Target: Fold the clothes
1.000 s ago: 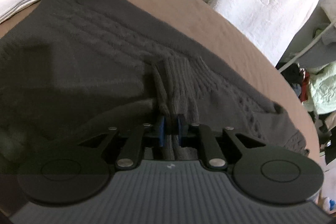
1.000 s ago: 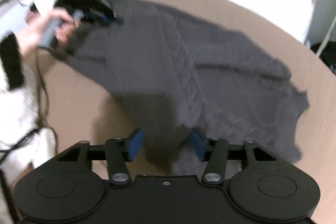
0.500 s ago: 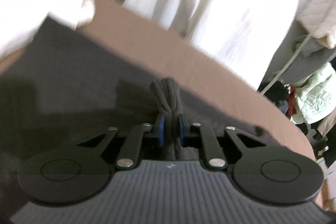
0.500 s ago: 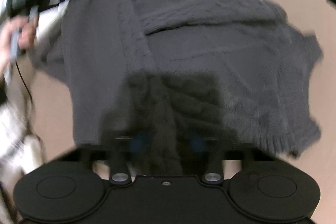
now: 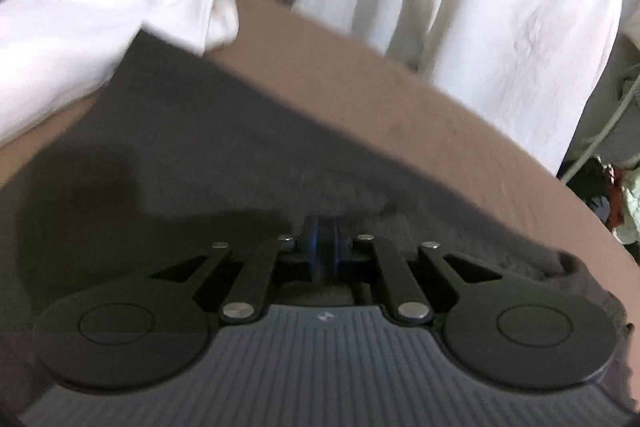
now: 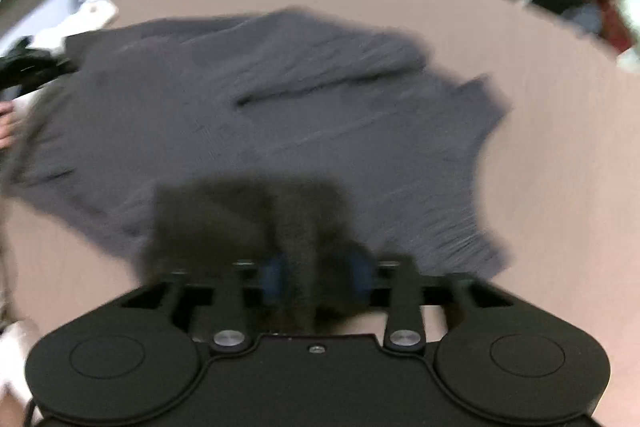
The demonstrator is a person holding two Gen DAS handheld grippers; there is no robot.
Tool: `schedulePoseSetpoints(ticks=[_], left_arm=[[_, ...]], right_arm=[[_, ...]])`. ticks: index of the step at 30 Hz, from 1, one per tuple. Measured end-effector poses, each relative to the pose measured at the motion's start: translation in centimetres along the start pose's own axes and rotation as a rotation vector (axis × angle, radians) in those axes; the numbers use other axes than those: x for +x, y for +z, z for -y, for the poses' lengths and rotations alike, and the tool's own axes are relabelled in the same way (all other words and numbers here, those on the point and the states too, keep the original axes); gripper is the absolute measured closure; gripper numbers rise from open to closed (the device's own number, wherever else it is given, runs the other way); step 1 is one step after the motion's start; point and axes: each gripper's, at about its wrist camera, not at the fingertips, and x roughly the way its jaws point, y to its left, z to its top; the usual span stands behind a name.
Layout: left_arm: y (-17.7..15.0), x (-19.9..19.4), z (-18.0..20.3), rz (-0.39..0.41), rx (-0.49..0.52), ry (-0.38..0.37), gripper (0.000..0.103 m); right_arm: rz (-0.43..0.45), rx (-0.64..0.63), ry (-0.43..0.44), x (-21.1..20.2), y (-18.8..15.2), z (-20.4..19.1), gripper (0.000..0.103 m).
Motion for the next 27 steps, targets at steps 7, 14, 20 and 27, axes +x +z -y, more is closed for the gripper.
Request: schedulePoseSetpoints(ticks=[7, 14, 20, 27], left_arm=[[-3.1, -5.1, 6.5, -0.061, 0.263, -0.259, 0.066], [-10.3, -5.8, 15.3, -0.303, 0.321, -0.636, 0.057], [-16.2, -4.5, 19.2, -0.417, 0.545, -0.651, 0.057], [-18.6, -3.7, 19.7, -0.396, 0.591, -0.624, 0.058]], right_arm=[[0.196, -0.003, 0.116, -5.0, -0.3, -1.8, 0.052], [0.094, 0.129, 0.199, -3.9, -0.4, 0.1, 0.052], [-0.090, 0.389, 0.306, -0.3, -1.3, 4.5, 0.044], [-0.061, 0.440, 0.440, -0.3, -2.0, 5.1, 0.054]])
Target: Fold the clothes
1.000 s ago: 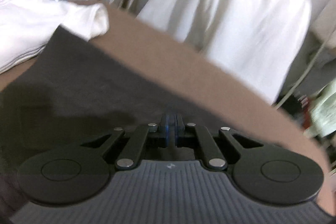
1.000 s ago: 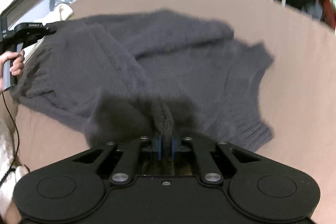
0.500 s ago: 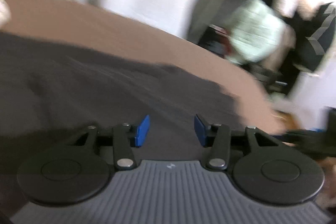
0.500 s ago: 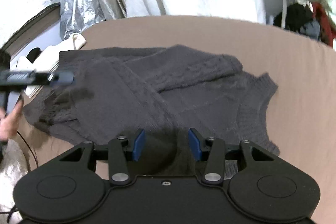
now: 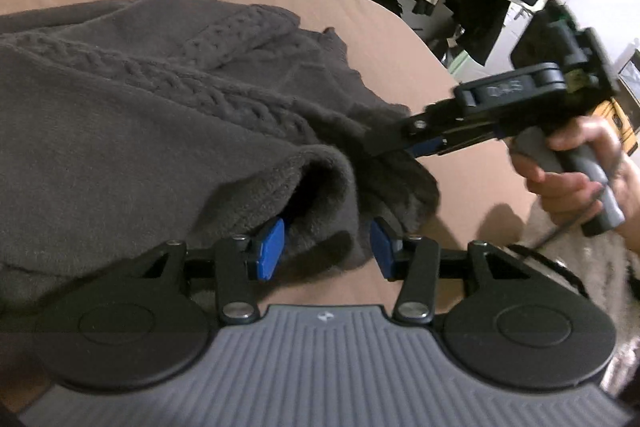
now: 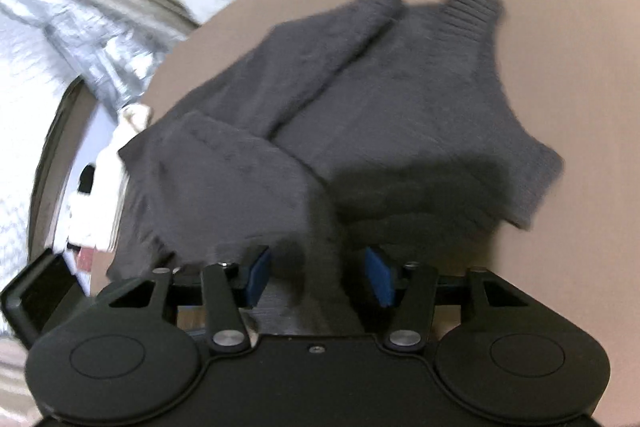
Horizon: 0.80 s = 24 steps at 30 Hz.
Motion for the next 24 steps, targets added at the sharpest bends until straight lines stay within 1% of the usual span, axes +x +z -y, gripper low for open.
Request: schedulePoseSetpoints(ticks=[1, 2, 3, 4, 5, 6, 7, 10, 11, 12, 13, 14, 15, 16, 17, 18, 19, 20, 21, 22, 23, 24], left_arm=[[0.1, 0.6, -0.3, -0.002, -0.005, -0.004, 0.063], [0.1, 1.2, -0.4, -0.022, -0.004, -0.017, 0.071], [0.0, 1.8, -0.4, -0.047, -0.002, -0.034, 0.090], [-0.2, 2.1, -0.3, -0.077, -0.008, -0.053, 0.090], [-0.7, 2.1, 0.0, -0.112, -0.021, -0.076, 0.091], [-1.2, 1.9, 0.5, -0.141, -0.012, -0.064, 0.090], [-1.7, 1.8, 1.1, -0.168, 0.007, -0.036, 0.090], [-3.3, 2.3, 2.7, -0.213, 0.070, 0.104, 0.090], [-3.7, 2.4, 3.0, -0.211, 0.065, 0.123, 0.090], [-3.7, 2.5, 3.4, -0.202, 0.063, 0.135, 0.090], [-3.8, 2.6, 3.8, -0.193, 0.069, 0.151, 0.089], [-3.6, 2.7, 4.1, -0.195, 0.086, 0.160, 0.087], [-3.5, 2.8, 4.3, -0.202, 0.109, 0.164, 0.083], [-3.1, 2.2, 4.3, -0.199, 0.123, 0.143, 0.076], [-2.6, 1.4, 4.2, -0.193, 0.133, 0.112, 0.070], [-2.2, 0.5, 4.1, -0.186, 0.143, 0.080, 0.058], [-1.5, -0.8, 3.6, -0.175, 0.144, 0.024, 0.053], [-0.7, -2.7, 2.4, -0.134, 0.128, -0.027, 0.053], [0.2, -4.8, 0.9, -0.078, 0.105, -0.072, 0.050], [1.2, -6.9, -0.6, -0.023, 0.082, -0.117, 0.037], [1.8, -8.5, -2.7, 0.029, 0.035, -0.112, 0.031], [2.2, -9.9, -5.2, 0.078, -0.025, -0.083, 0.028]], right_arm=[[-0.003, -0.040, 0.002, 0.1, -0.1, -0.6, 0.071], [0.001, -0.080, -0.016, 0.1, -0.2, -1.1, 0.081], [0.004, -0.119, -0.035, 0.2, -0.3, -1.6, 0.091], [0.008, -0.158, -0.054, 0.3, -0.4, -2.1, 0.092], [0.006, -0.169, -0.038, -0.1, -0.3, -2.3, 0.092], [0.004, -0.180, -0.022, -0.5, -0.2, -2.4, 0.092], [0.001, -0.191, -0.007, -0.8, -0.2, -2.5, 0.092], [-0.075, -0.188, -0.025, -0.2, -0.6, -2.4, 0.093], [-0.100, -0.216, -0.113, 0.6, -0.9, -2.6, 0.093], [-0.123, -0.263, -0.224, 1.5, -1.2, -2.7, 0.094], [-0.132, -0.280, -0.243, 2.0, -1.2, -2.6, 0.094], [-0.141, -0.297, -0.262, 2.4, -1.2, -2.6, 0.094], [-0.134, -0.289, -0.247, 2.2, -0.9, -2.4, 0.094], [-0.128, -0.281, -0.232, 1.9, -0.6, -2.3, 0.094], [-0.121, -0.273, -0.217, 1.7, -0.3, -2.1, 0.093], [-0.121, -0.269, -0.210, 1.5, -0.1, -1.9, 0.091], [-0.121, -0.264, -0.202, 1.4, 0.1, -1.7, 0.089], [-0.124, -0.269, -0.202, 1.3, 0.2, -1.5, 0.088], [-0.128, -0.273, -0.205, 1.3, 0.0, -1.5, 0.088], [-0.132, -0.277, -0.208, 1.4, -0.1, -1.6, 0.088], [-0.137, -0.281, -0.211, 1.5, -0.3, -1.7, 0.088], [-0.146, -0.295, -0.218, 1.8, -0.4, -2.0, 0.088]])
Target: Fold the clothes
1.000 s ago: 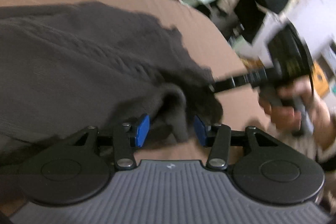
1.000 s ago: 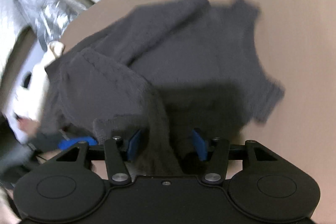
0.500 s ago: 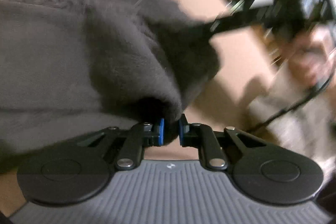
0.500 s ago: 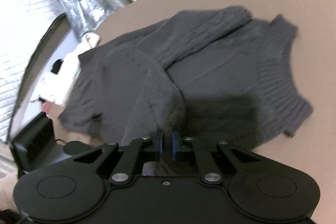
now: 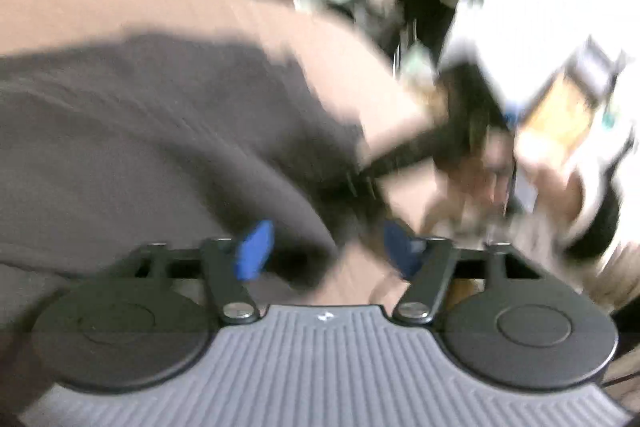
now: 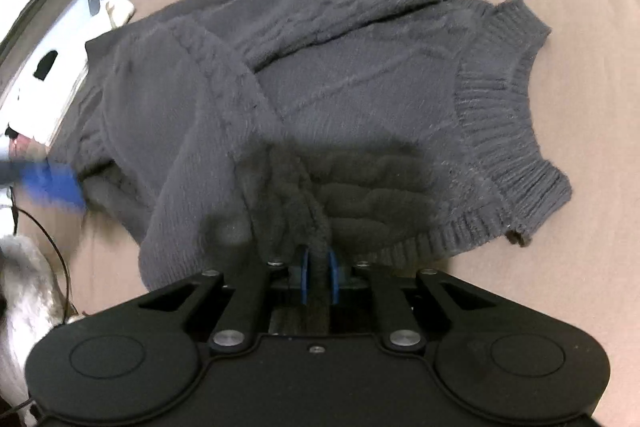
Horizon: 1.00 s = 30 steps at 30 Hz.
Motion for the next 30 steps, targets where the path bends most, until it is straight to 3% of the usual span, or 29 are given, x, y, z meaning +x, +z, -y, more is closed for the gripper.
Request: schedulePoseSetpoints(ticks=[1, 5, 7, 12, 15, 17, 19, 23, 27, 30], left_arm=[[0.7, -1.5, -2.3, 0.052, -0.056, 0.030, 0.028], [0.9, -4.0, -10.8, 0.135, -0.296, 0.399, 0.028], [1.0, -4.0, -13.4, 0.146, -0.360, 0.516, 0.028], [2.2, -2.3, -16.2, 0.184, -0.491, 0.420, 0.027], [2.7, -0.8, -16.0, 0.180, -0.407, 0.508, 0.035], [3.0, 0.4, -15.8, 0.140, -0.343, 0.566, 0.071], [3.5, 1.0, -15.5, 0.124, -0.302, 0.588, 0.087], [5.5, 0.8, -14.0, 0.196, -0.217, 0.642, 0.090], [8.1, 0.1, -13.0, 0.278, -0.104, 0.733, 0.090], [8.9, 1.2, -14.3, 0.274, -0.111, 0.770, 0.090]], right_arm=[[-0.009, -0.014, -0.007, 0.2, 0.0, -0.4, 0.088], [-0.010, -0.017, -0.009, 0.4, 0.2, -0.5, 0.089], [-0.010, -0.012, -0.007, 0.4, 0.1, -0.5, 0.089], [-0.010, 0.001, -0.004, 0.5, 0.1, -0.4, 0.088], [-0.010, -0.004, -0.007, 0.6, 0.1, -0.5, 0.086], [-0.008, 0.000, -0.007, 0.6, 0.1, -0.6, 0.084], [-0.006, 0.001, -0.008, 0.6, 0.1, -0.6, 0.082], [-0.010, -0.032, -0.020, 0.6, 0.2, -0.8, 0.081], [-0.013, -0.045, 0.001, 0.7, 0.2, -0.8, 0.069], [-0.014, -0.059, 0.014, 0.9, 0.3, -0.7, 0.066]])
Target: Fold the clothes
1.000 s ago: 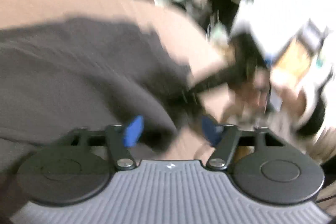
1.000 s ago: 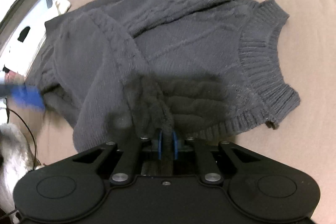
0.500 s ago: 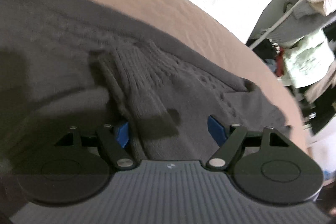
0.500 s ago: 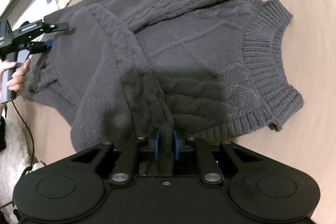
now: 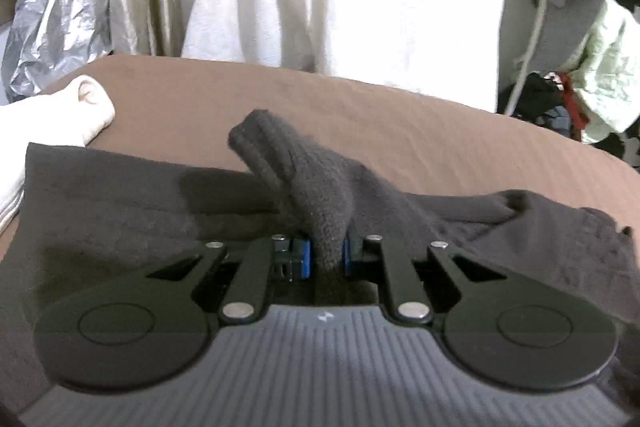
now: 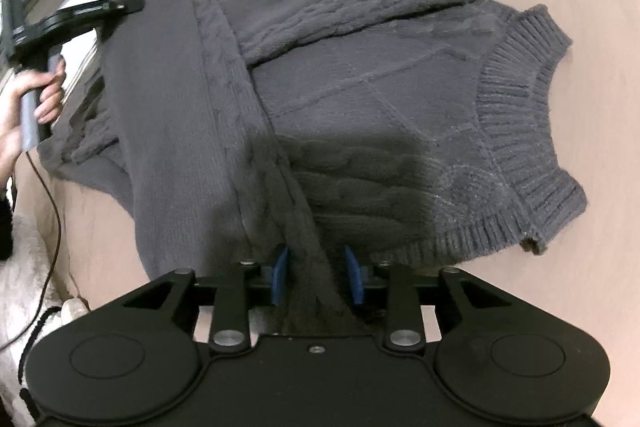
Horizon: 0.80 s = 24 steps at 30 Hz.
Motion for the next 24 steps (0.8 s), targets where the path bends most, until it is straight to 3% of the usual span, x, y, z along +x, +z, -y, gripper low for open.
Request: schedulePoseSetpoints(ticks=[6, 8, 10, 12, 15, 18, 22, 24], left_arm=[[-1.7, 2.2, -0.9, -0.038, 0.040, 0.055, 0.090], [-1.3, 1.5, -1.5, -0.013, 0.012, 0.024, 0.090], [-0.9, 0.9, -2.1, 0.007, -0.020, -0.011, 0.089], [-1.1, 1.0, -2.4, -0.003, -0.037, -0.027, 0.089], [-1.8, 1.7, -2.4, -0.049, -0.035, -0.012, 0.089], [-2.0, 1.4, -3.2, -0.092, -0.111, -0.012, 0.089], [-2.3, -0.3, -5.4, -0.122, -0.285, -0.020, 0.089], [-3.2, -0.5, -6.3, -0.089, -0.317, 0.021, 0.086]], right_arm=[[0.016, -0.042, -0.028, 0.0, 0.3, -0.6, 0.066], [0.106, -0.025, -0.096, -2.1, -0.5, -0.8, 0.061], [0.248, -0.089, -0.125, -4.4, -1.7, -2.5, 0.060], [0.338, -0.173, -0.081, -5.4, -2.0, -4.7, 0.060], [0.361, -0.310, -0.009, -4.4, -1.8, -7.7, 0.060], [0.208, -0.457, 0.013, -0.1, -1.8, -10.0, 0.058], [0.017, -0.483, 0.003, 3.5, -2.3, -9.1, 0.058], [-0.005, -0.381, 0.054, 2.9, -1.3, -7.7, 0.058]])
